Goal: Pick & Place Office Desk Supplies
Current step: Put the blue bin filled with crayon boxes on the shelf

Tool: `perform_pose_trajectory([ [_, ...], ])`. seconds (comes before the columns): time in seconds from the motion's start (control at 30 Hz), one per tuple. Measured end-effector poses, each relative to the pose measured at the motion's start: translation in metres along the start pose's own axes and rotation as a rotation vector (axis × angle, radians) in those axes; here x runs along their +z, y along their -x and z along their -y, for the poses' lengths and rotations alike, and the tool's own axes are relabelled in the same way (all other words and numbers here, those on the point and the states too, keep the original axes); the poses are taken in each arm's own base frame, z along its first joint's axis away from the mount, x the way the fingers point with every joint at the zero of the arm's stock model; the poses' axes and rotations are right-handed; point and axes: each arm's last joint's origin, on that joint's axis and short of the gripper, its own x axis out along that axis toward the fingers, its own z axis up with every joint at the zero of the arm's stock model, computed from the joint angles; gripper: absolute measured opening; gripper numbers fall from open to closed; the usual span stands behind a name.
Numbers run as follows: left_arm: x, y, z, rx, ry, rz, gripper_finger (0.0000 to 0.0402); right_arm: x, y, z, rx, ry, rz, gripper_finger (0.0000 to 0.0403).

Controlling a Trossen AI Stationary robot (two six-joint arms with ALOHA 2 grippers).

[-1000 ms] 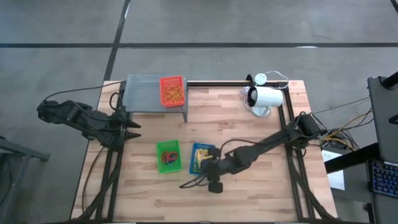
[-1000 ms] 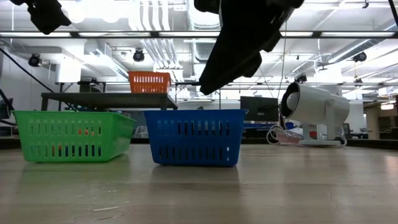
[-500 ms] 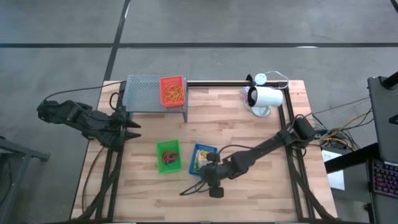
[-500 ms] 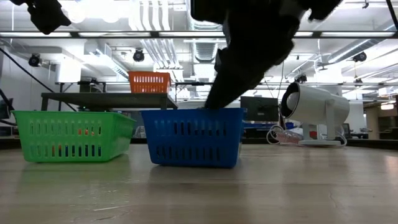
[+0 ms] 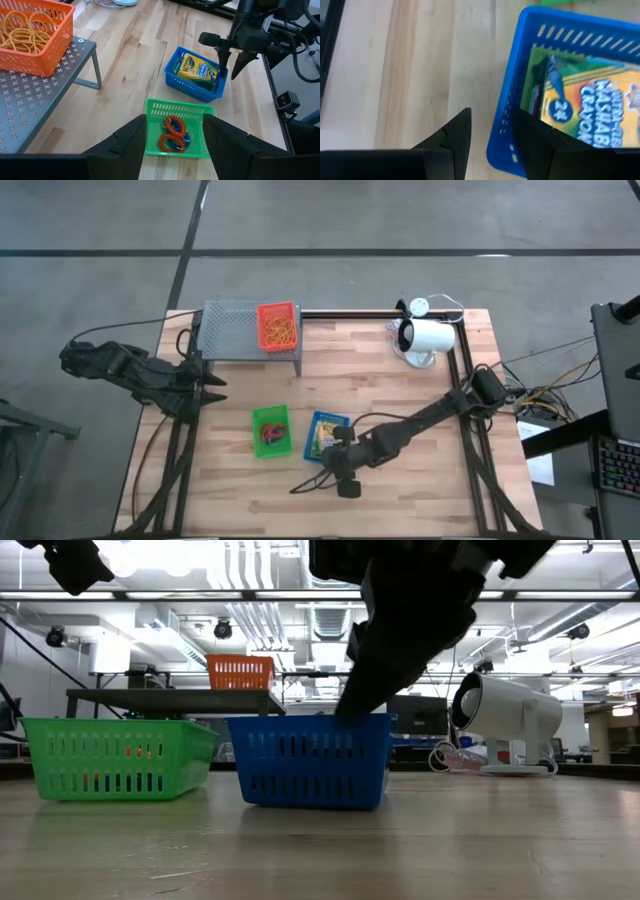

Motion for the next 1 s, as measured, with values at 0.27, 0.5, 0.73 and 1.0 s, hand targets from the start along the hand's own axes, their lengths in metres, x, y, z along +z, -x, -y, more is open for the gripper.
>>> perform_pose_trajectory([
  [0.27, 0.0000, 0.0000, 0.0000, 0.000, 0.000, 0.000, 0.0201, -0.0044, -0.0018, 0.0015, -0.007, 0.002, -0.018, 0.0137],
  [0.5, 0.0000, 0.0000, 0.0000, 0.000, 0.000, 0.000, 0.0201, -0.0049, -0.0021, 0.0025, -0.009, 0.002, -0.022, 0.0118],
  [0.73, -0.0001, -0.0001, 0.0000, 0.000, 0.000, -0.001, 0.0201, -0.0073, -0.0031, 0.0047, -0.016, 0.001, -0.032, 0.0068],
  [1.0, -0.0001, -0.0001, 0.0000, 0.000, 0.000, 0.000, 0.0201, -0.0073, -0.0032, 0.0066, -0.023, 0.002, -0.035, 0.0030],
])
